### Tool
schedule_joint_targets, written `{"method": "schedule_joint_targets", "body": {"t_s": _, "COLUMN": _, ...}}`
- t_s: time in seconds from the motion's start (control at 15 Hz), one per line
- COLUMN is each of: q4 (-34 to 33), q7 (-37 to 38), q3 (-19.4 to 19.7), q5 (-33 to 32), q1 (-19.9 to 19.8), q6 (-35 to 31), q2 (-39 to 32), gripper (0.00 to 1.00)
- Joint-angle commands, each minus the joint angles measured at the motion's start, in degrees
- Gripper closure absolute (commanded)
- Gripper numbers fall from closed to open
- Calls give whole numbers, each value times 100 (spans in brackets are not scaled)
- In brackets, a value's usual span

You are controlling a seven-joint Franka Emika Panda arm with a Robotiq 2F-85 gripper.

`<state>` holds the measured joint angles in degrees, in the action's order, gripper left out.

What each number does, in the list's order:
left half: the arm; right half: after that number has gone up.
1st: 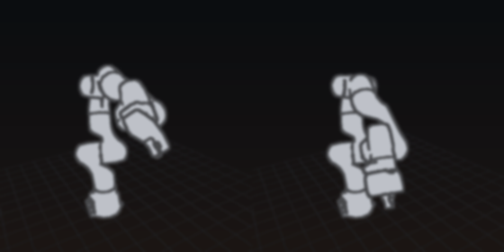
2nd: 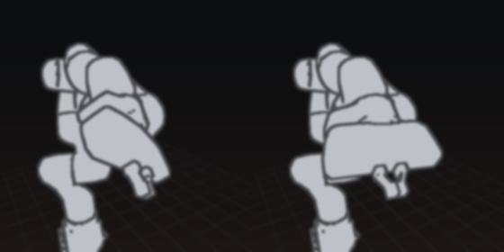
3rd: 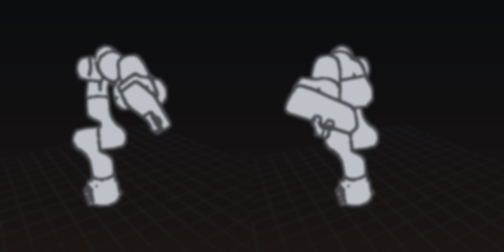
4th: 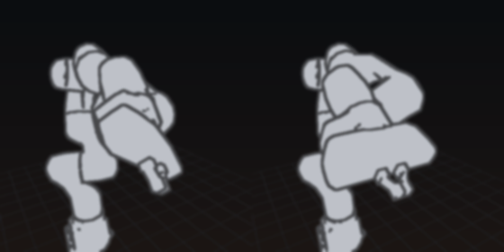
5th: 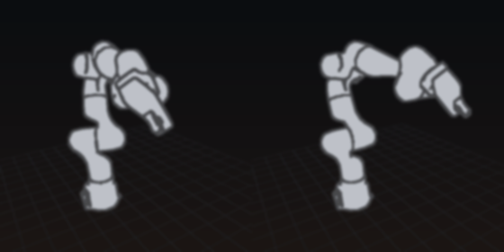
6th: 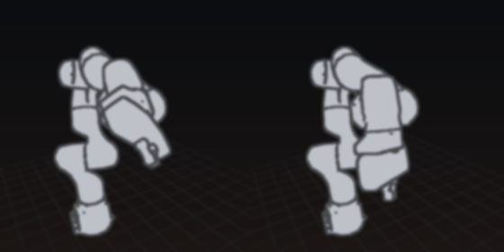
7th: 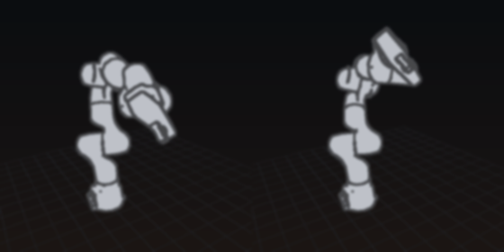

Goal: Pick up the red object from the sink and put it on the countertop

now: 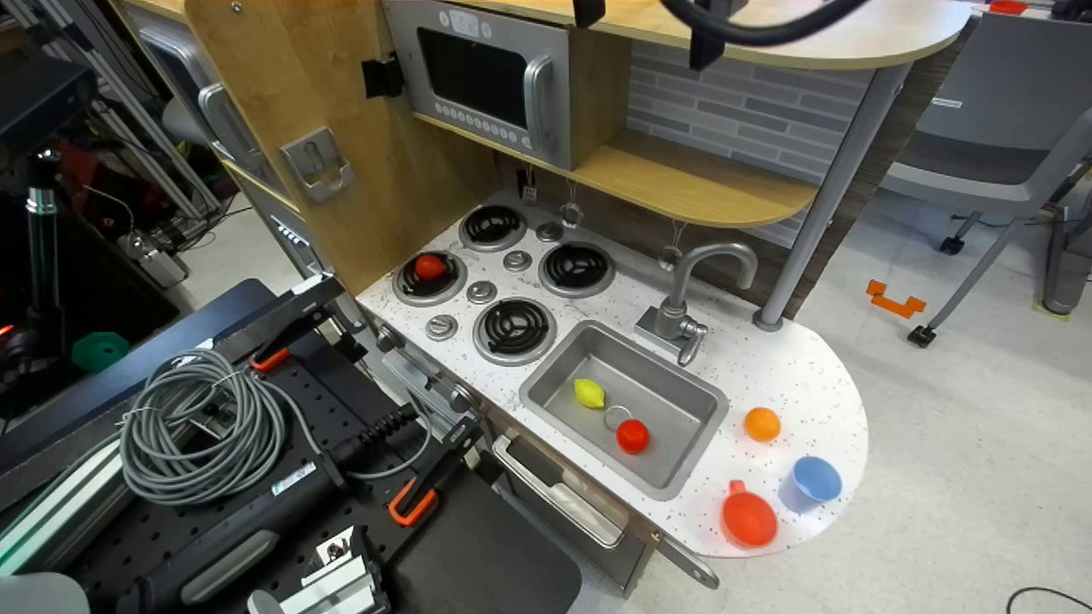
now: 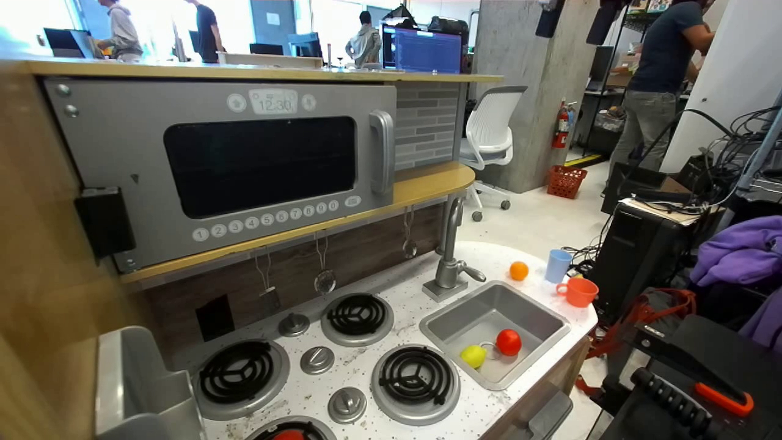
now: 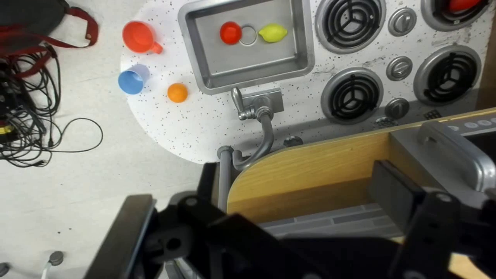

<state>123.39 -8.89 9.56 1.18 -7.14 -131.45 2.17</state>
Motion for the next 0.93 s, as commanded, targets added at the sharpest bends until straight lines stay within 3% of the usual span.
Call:
{"method": "schedule_joint_targets", "body": {"t_s": 0.0, "q4": -98, "q7": -125, "q3": 27, "q5": -111, "q1": -121, "q6": -265, "q2": -395, "gripper": 0}}
{"method": "schedule_joint_targets", "body": {"t_s": 0.47, "q4": -199, "q7": -325, "q3": 37, "q5": -22, "q1": -286, "q6": -815, "q2": -1163, "gripper": 0}}
{"method": "schedule_joint_targets", "body": {"t_s": 0.87, "q4": -223, "q7": -351, "q3": 3, "q5": -115, "q1": -393, "q6": -1713, "q2": -1970, "gripper": 0}}
